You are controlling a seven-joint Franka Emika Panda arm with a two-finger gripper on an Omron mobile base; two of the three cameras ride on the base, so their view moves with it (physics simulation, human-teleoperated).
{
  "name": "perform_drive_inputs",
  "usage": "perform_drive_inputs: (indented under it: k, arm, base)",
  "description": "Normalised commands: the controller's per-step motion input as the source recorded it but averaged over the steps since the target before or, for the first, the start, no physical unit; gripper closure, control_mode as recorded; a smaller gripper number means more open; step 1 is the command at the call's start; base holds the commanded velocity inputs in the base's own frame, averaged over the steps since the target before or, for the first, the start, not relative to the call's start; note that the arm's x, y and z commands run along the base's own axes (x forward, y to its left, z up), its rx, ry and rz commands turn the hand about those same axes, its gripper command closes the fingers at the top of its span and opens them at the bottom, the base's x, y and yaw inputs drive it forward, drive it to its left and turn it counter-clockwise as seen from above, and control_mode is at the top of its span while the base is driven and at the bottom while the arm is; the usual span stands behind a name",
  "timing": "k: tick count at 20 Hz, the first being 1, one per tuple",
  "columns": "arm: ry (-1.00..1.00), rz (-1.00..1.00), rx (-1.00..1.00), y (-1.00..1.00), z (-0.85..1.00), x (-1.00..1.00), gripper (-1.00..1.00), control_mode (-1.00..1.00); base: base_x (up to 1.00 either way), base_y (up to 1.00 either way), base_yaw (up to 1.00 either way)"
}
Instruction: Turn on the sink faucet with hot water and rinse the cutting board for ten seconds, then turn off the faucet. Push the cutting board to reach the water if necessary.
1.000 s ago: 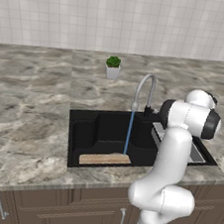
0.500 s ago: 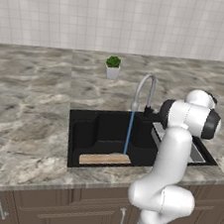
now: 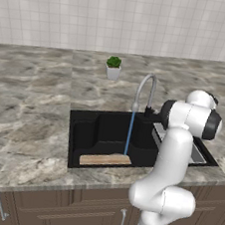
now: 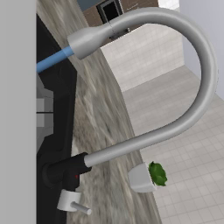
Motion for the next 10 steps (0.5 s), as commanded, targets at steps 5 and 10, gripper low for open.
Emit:
perform_drive_inputs:
  k: [5, 10]
  arm:
    - [0.0, 0.0, 0.0, 0.0, 0.0, 0.0, 1.0, -1.0]
    - [0.0, 0.0, 0.0, 0.0, 0.0, 0.0, 1.0, -1.0]
  base:
    - [0.0, 0.0, 0.0]
    - [0.0, 0.0, 0.0]
